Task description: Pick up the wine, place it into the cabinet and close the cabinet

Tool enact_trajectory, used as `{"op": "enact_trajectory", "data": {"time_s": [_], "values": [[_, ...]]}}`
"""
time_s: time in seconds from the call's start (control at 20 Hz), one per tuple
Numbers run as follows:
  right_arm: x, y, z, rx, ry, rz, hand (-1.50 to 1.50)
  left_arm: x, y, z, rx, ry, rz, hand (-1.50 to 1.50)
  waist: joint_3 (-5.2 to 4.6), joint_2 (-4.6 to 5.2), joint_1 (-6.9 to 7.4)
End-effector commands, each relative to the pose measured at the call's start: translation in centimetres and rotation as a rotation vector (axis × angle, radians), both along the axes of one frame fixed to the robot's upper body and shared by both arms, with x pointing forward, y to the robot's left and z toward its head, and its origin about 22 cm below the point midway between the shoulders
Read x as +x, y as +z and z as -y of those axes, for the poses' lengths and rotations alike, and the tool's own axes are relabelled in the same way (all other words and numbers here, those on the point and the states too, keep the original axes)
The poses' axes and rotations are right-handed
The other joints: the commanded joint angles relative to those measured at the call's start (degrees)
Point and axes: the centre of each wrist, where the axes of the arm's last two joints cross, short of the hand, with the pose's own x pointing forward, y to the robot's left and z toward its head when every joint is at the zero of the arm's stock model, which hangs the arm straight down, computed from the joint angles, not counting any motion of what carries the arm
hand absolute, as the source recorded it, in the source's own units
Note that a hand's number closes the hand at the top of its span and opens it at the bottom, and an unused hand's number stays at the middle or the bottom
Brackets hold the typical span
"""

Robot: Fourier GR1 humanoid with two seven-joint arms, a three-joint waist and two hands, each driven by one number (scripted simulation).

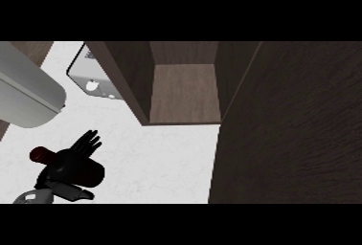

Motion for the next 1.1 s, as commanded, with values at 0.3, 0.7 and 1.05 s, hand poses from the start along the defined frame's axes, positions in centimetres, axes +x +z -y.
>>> {"op": "enact_trajectory", "data": {"time_s": [0.3, 0.7, 1.05], "values": [[-1.3, -0.1, 0.1, 0.011, 0.027, 0.008, -1.5, -0.3, -0.9, 0.3, -0.2, -0.094, 0.076, -1.5, 0.01, 0.06, -0.05], [-0.5, -0.4, 0.7, 0.012, 0.012, 0.002, -1.5, 0.9, -1.6, 3.3, -0.219, -0.05, 0.136, -1.5, 0.08, 0.08, 0.34], [-1.5, -0.2, 0.7, 0.005, 0.019, 0.012, -1.5, 2.3, -1.3, 4.5, -0.28, -0.088, 0.087, 1.5, 0.1, -0.03, 0.08]]}}
